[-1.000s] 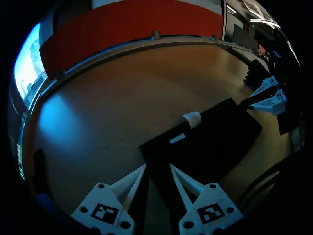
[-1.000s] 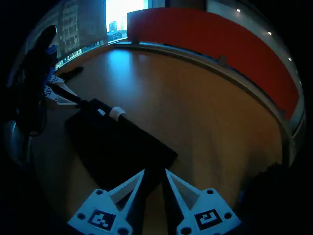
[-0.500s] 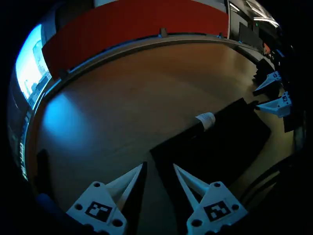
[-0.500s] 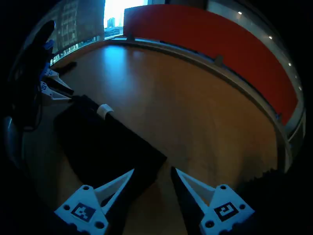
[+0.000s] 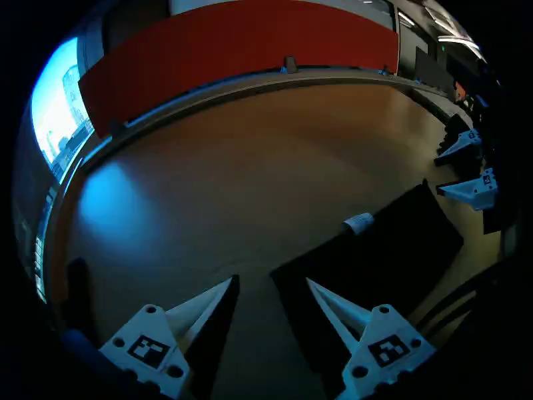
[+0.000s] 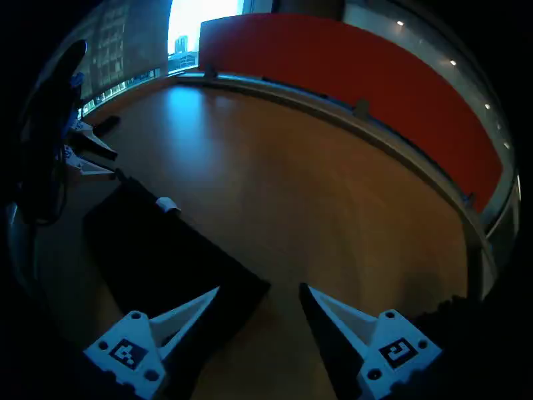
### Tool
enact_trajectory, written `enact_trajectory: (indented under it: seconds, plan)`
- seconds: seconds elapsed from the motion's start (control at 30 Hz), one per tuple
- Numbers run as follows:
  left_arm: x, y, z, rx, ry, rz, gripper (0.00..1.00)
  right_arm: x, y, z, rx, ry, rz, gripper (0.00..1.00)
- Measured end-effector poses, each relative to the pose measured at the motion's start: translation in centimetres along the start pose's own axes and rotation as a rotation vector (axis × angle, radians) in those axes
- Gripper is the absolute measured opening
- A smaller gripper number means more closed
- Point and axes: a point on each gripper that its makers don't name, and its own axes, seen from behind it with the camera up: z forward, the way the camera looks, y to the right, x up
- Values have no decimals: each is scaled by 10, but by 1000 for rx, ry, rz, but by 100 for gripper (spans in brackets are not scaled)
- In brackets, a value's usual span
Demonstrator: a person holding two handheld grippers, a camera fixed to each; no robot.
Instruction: Fold towel
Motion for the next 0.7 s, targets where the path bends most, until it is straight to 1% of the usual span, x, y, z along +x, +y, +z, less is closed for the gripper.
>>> enact_trajectory:
  seconds: [0.1,0.17,0.3,0.5,0.7]
  plan:
    - [0,-3,-4,-1,6,-10,71,-1,-1,-2,1,4,-2,83]
    - [-2,-3,-8,-2,10,-11,78,-1,-5,-5,9,10,0,85]
    - [-9,-3,-16,-2,12,-8,86,-5,-14,-12,23,19,6,87]
    - [-29,2,-33,0,8,-9,86,-17,-31,-25,43,24,12,87]
    - [-55,11,-51,2,-4,-29,87,-37,-47,-38,62,16,15,87]
